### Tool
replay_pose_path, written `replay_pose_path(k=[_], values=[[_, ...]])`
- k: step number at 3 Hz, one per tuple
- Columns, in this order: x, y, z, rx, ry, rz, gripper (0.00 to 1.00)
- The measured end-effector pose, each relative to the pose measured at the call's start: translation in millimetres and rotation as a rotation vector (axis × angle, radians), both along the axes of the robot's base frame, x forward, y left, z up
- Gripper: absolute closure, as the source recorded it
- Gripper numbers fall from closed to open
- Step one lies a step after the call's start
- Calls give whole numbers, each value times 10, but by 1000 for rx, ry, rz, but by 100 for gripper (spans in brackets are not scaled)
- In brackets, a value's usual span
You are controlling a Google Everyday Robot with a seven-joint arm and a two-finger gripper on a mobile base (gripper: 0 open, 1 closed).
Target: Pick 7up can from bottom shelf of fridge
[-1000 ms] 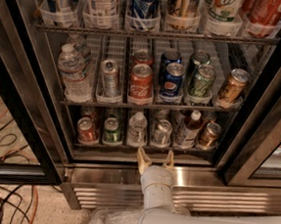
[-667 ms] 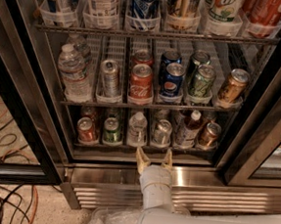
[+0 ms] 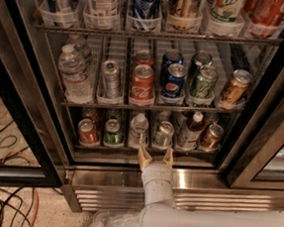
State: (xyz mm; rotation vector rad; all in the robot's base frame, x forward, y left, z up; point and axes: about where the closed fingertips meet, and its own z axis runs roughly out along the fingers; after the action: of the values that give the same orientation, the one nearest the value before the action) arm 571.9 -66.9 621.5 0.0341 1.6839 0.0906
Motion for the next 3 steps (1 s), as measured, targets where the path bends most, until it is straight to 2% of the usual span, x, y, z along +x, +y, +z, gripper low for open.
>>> replay_pose_path(k=[2, 3], values=[[63, -109, -53, -3, -2, -36, 38], [203, -152, -58, -10, -4, -49, 38]])
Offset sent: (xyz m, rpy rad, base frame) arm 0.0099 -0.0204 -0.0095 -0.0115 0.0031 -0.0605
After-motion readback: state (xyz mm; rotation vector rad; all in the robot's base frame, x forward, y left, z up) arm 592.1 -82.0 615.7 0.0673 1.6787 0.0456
